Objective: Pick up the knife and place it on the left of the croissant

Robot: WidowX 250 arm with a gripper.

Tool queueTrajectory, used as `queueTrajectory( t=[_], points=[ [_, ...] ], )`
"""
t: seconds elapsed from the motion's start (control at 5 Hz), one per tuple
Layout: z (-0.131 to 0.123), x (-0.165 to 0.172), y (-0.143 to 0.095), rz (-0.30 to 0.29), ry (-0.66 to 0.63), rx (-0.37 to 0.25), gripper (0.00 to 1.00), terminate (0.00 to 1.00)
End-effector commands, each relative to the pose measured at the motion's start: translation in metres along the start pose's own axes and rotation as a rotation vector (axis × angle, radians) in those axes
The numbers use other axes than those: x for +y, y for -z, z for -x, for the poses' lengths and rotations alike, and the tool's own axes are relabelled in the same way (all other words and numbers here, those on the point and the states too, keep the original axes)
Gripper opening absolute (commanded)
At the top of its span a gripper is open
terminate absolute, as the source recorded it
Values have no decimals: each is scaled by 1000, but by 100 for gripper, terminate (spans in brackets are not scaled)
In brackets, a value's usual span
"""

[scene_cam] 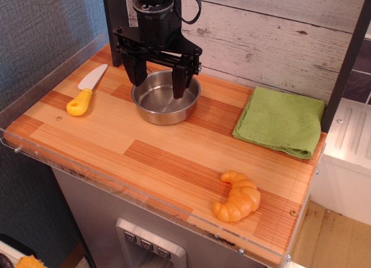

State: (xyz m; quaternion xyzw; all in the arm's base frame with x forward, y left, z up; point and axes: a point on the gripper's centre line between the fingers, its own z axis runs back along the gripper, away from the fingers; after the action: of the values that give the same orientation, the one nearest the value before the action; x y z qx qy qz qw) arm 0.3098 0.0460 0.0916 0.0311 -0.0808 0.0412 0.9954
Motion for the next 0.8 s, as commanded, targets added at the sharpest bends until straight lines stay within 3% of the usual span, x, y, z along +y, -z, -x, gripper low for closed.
queueTrajectory(
  t=[0.0, 0.6],
  points=[
    [0, 0, 0, 0, 0, 0, 100, 0],
    [-5, 102, 10, 1, -96, 11, 100, 0]
  ],
)
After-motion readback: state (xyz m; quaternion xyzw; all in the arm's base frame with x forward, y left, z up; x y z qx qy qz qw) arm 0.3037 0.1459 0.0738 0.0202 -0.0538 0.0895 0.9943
